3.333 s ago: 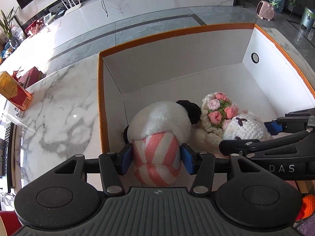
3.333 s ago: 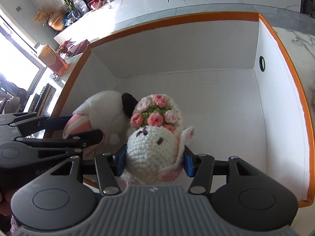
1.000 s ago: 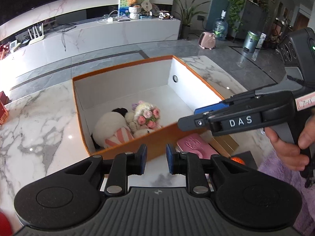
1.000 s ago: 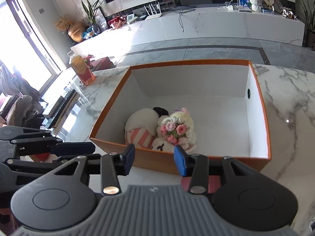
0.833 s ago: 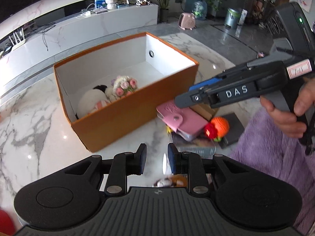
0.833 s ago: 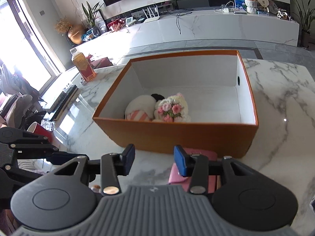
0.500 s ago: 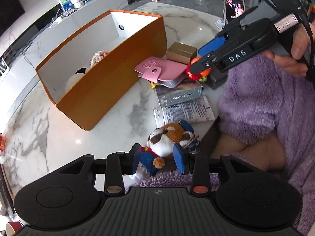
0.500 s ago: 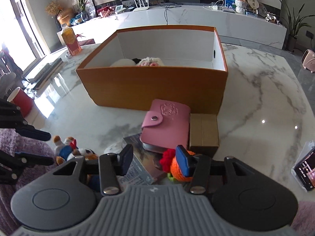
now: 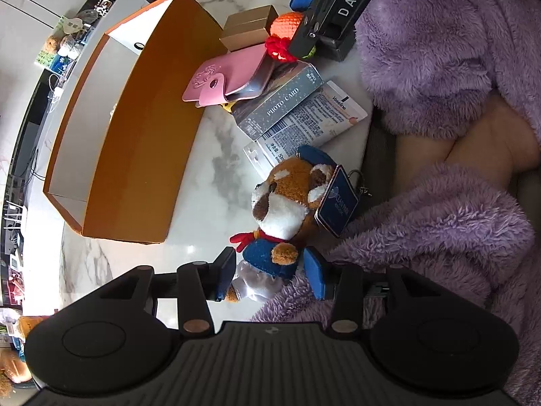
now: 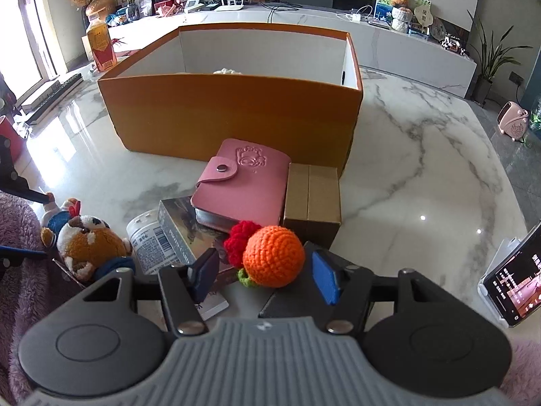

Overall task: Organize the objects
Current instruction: 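Move left gripper to red-panda keychain while right gripper approaches orange crocheted ball, then close left gripper on red-panda keychain while right gripper grasps orange ball, then carry keychain and orange ball into the orange box and release them, then lift both grippers out of the box and back toward the table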

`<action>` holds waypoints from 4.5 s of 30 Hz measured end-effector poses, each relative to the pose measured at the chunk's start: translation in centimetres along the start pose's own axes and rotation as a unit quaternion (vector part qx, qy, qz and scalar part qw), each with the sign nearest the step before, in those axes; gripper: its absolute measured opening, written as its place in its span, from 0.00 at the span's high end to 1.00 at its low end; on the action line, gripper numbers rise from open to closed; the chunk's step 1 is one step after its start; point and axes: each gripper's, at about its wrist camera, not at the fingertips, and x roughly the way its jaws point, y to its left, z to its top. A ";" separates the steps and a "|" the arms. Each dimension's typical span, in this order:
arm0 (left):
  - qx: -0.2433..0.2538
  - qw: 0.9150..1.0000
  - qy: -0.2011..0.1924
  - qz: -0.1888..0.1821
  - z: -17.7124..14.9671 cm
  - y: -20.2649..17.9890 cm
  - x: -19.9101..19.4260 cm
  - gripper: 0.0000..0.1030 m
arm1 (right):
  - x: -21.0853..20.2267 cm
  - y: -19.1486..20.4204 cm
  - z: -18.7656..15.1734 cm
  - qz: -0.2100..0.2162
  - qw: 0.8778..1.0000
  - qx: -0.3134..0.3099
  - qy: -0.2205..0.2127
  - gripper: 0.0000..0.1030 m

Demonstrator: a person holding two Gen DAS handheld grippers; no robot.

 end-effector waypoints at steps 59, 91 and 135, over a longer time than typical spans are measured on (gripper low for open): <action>-0.226 0.963 -0.105 0.102 4.2 18.1 -7.0 0.76 | -2.5 3.7 14.3 0.081 0.986 -0.056 -0.132 0.50; -0.100 0.992 -0.003 0.077 8.7 25.8 12.6 0.74 | 16.0 -2.6 22.5 0.092 0.994 0.062 -0.001 0.50; -0.497 0.860 -0.101 0.059 -3.9 32.0 2.8 0.69 | 20.7 7.1 26.3 0.217 0.967 0.114 0.070 0.48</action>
